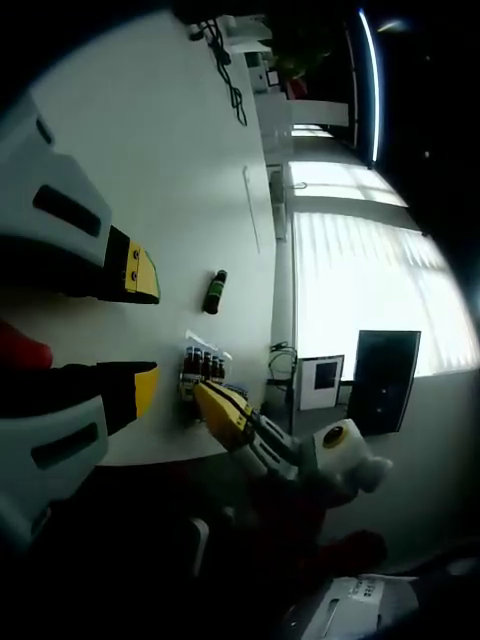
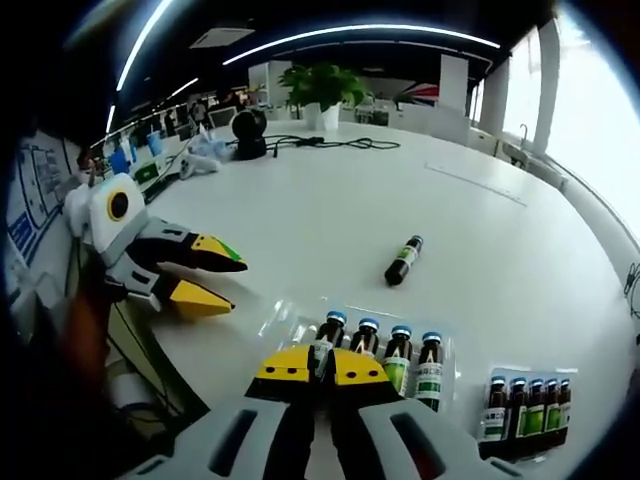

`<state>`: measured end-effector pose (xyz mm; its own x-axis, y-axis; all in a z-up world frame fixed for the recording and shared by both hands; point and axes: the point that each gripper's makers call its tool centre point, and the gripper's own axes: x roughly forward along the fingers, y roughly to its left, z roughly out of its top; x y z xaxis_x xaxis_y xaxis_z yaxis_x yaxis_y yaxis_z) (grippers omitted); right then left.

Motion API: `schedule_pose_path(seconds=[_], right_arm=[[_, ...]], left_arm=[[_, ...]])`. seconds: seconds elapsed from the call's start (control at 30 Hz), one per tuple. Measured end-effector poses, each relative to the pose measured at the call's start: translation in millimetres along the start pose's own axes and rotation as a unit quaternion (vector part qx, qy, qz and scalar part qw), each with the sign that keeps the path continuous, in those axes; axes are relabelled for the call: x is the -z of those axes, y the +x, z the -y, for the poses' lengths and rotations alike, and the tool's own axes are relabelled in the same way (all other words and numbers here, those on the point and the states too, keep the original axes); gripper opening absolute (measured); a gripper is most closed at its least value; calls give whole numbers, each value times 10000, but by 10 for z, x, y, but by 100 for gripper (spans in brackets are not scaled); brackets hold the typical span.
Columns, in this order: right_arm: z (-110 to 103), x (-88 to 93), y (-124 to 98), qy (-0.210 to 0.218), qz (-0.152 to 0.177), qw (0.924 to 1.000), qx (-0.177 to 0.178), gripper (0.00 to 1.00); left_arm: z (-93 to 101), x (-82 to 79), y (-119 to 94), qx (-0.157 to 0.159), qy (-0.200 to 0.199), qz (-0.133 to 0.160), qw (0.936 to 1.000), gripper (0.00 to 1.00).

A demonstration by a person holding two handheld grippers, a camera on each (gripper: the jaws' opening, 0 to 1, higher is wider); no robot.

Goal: Grip medicine bottles put into box

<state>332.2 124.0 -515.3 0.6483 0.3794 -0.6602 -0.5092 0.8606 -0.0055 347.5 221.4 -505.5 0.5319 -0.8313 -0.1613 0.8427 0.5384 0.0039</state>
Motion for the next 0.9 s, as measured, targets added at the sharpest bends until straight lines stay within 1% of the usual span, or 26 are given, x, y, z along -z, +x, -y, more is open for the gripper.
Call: schedule_pose_path(seconds=[0.13,0.33,0.43,0.47,0.5,0.53,0.63,0.87,0.9], right_arm=[[9,-4,14,35,59,10000,34,2],[10,-22,31,-47,153,9996,222,2],[23,-41,36,-11,242,9992,304,2],[24,-49,30,33,258,9993,274,1],[8,-85,23,255,346,9989,183,1],[17,-108,8,328,402,9985,169,1],[92,-154,-25,157,398,9987,266,1],[178,-144,-62,-132,274,9990,329,2],[195,-153,-69,-234,281,9987,356,2]], left_arm=[[-1,4,1,-6,5,-10,10000,17],[-2,6,0,-10,8,-12,10000,17],[-2,7,0,-5,9,-11,10000,17],[0,5,0,1,10,-7,10000,17],[1,3,-2,6,5,-1,10000,17],[0,2,-2,6,1,4,10000,17],[4,1,-4,22,-2,10,10000,17],[5,0,-9,28,-4,17,10000,17],[7,-1,-9,31,-2,19,10000,17]])
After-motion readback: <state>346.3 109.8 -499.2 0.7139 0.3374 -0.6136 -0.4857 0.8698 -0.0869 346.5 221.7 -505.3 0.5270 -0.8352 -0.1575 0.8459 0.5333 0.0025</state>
